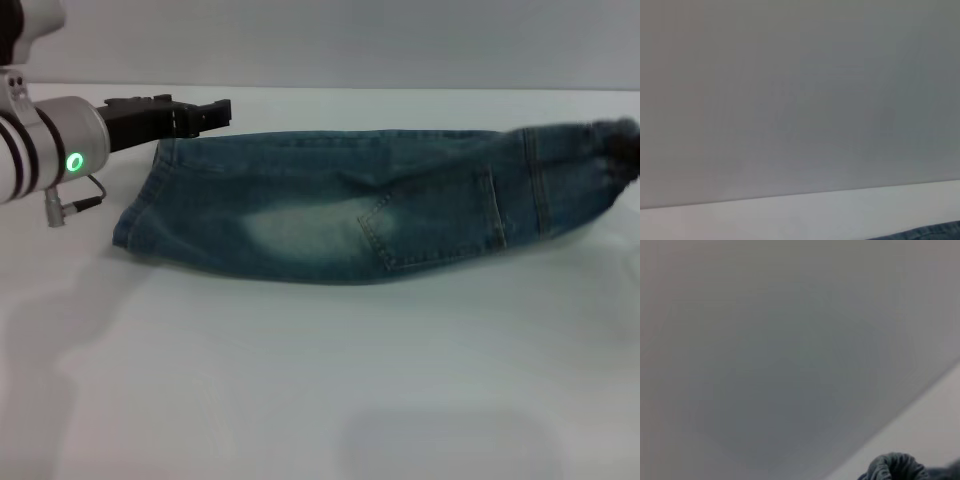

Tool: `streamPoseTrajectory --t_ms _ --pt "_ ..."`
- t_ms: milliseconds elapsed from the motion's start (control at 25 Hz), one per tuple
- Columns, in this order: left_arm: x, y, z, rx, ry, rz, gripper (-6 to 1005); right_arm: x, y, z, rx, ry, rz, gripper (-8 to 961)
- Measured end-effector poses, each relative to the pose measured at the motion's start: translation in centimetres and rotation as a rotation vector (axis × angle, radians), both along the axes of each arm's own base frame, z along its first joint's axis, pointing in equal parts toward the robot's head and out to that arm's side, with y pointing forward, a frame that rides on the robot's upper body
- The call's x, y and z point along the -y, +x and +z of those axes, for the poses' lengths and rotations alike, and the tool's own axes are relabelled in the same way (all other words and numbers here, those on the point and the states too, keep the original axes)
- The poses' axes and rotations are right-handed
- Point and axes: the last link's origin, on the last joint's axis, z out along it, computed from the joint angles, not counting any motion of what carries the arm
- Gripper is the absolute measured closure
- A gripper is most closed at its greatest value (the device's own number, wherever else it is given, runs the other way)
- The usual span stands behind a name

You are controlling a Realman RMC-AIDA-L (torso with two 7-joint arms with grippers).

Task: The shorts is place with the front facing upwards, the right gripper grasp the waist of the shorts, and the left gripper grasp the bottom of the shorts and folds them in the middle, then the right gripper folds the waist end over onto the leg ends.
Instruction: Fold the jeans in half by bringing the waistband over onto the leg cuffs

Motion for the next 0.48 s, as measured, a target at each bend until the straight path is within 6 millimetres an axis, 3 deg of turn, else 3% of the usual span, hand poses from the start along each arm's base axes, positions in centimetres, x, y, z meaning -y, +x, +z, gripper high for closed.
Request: streamPoseTrajectory --t_ms 240,480 --pt "0.6 0.1 -2.2 -0.004 -0.003 -0.017 166 -2.5 -4.8 1.6 -0.024 -0.003 0.154 902" --pt "1.0 0.0 -3.5 0.013 -0.013 -0.008 166 -5.3 -10.2 1.6 -0.017 -0.037 0.29 904"
